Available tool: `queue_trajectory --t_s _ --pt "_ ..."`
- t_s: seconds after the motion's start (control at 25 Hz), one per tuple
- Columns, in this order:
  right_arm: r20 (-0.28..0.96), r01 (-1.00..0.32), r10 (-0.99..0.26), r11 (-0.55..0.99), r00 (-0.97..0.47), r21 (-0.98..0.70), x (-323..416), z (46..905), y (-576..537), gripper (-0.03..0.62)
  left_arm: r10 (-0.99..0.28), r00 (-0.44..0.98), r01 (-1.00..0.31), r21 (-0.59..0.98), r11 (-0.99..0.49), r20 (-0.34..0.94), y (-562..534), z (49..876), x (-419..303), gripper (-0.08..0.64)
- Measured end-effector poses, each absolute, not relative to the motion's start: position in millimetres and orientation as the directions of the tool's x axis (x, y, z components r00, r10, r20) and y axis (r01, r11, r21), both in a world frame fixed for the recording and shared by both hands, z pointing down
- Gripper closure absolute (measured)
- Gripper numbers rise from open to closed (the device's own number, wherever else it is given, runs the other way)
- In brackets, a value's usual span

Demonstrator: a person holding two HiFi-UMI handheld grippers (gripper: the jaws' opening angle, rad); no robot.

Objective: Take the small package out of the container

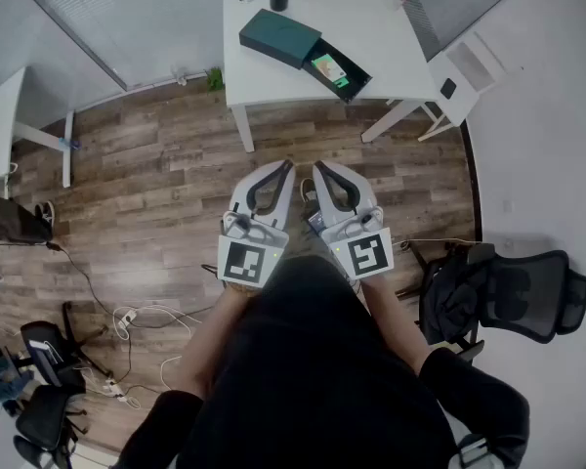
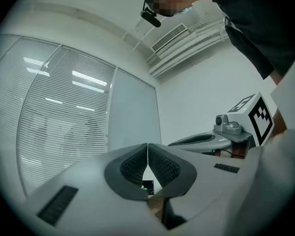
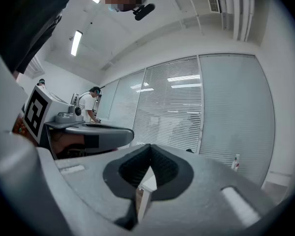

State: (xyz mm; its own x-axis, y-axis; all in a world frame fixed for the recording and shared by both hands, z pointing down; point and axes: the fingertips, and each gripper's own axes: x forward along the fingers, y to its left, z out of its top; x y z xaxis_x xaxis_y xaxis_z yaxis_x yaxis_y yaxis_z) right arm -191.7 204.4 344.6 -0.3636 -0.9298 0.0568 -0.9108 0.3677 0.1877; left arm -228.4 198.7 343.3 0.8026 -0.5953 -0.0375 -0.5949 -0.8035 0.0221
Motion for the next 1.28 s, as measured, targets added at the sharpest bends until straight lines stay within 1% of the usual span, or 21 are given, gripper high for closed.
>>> queue_trajectory --t_s 0.2,0.48,0.64,0.84,1.08,1.28 --pt "0.075 -0.903 -0.923 0.385 -0.378 0.191 -190.7 347.7 196.3 0.597 -0.592 0.805 -0.592 0.012 -0.806 -0.049 191.6 342.7 -223.6 0.558" --pt "0.162 -0.893 -0.898 0.431 -0.410 0.130 -188.5 366.6 181.8 0.595 -0.584 0.811 -0.584 0.013 -0.812 -0.042 178.7 345.6 -215.0 0.558" --pt "0.166 -0.897 -0.902 0.421 -0.399 0.133 -179.2 366.9 174.8 0.595 -0.581 0.813 -0.581 0.003 -0.814 -0.043 171.5 345.0 -204.8 0.558" --pt "0.191 -0.904 -0.909 0.401 -0.371 0.148 -169.8 367.4 162.7 0.595 -0.571 0.818 -0.569 0.052 -0.821 -0.064 159.8 340.4 -193.2 0.558" --pt "0.205 -0.909 -0.911 0.391 -0.359 0.147 -153.9 367.2 145.6 0.595 -0.535 0.841 -0.534 0.035 -0.845 -0.080 150.0 333.8 -168.9 0.558" --pt "0.213 -0.911 -0.912 0.384 -0.350 0.148 -140.0 371.9 127.7 0.595 -0.535 0.840 -0.534 0.040 -0.845 -0.089 137.3 335.4 -157.1 0.558"
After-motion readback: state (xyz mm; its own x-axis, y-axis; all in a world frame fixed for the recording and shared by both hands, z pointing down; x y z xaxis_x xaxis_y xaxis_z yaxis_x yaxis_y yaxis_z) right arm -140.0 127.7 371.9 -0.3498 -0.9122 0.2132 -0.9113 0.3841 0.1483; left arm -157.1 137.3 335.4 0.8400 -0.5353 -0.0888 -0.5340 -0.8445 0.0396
